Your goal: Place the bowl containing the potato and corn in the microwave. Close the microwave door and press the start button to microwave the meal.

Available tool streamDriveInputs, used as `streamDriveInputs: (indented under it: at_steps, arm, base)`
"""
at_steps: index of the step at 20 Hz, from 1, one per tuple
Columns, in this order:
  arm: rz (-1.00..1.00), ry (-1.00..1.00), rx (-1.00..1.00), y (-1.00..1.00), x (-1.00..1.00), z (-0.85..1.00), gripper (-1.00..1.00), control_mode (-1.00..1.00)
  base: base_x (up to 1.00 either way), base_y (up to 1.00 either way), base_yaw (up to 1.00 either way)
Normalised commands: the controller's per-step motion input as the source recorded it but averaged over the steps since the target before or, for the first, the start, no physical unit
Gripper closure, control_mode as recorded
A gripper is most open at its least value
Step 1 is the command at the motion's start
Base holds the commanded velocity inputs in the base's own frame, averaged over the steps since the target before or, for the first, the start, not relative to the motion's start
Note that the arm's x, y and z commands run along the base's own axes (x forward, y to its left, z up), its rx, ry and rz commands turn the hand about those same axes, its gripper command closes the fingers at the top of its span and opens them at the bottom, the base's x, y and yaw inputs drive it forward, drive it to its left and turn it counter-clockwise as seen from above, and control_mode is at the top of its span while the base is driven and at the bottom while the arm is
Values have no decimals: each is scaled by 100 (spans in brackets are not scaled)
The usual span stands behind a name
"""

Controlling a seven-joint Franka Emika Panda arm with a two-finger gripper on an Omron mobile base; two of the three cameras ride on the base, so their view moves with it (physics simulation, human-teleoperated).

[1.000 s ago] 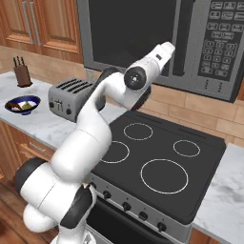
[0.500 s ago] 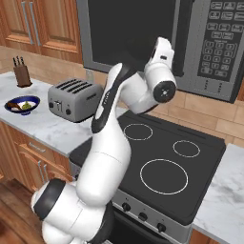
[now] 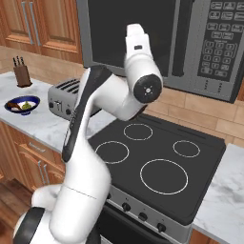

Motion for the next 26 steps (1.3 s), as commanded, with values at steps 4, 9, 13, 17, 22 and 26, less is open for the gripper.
streamDriveInputs:
  at_steps: [4, 9, 13, 17, 22, 26]
  arm:
    - [-27, -2, -6, -33, -100, 0, -100, -100]
    - [-19, 0, 0, -76, -80, -1, -100, -100]
    - [-11, 2, 0, -87, -56, -6, -100, -100]
    - [-1, 8, 0, -53, -31, 0, -100, -100]
    - [-3, 14, 0, -39, -16, 0, -100, -100]
    - [0, 10, 0, -22, -21, 0, -100, -100]
  base:
    - [0, 0, 0]
    - [0, 0, 0]
    - [0, 0, 0]
    - [0, 0, 0]
    - [0, 0, 0]
    - [0, 0, 0]
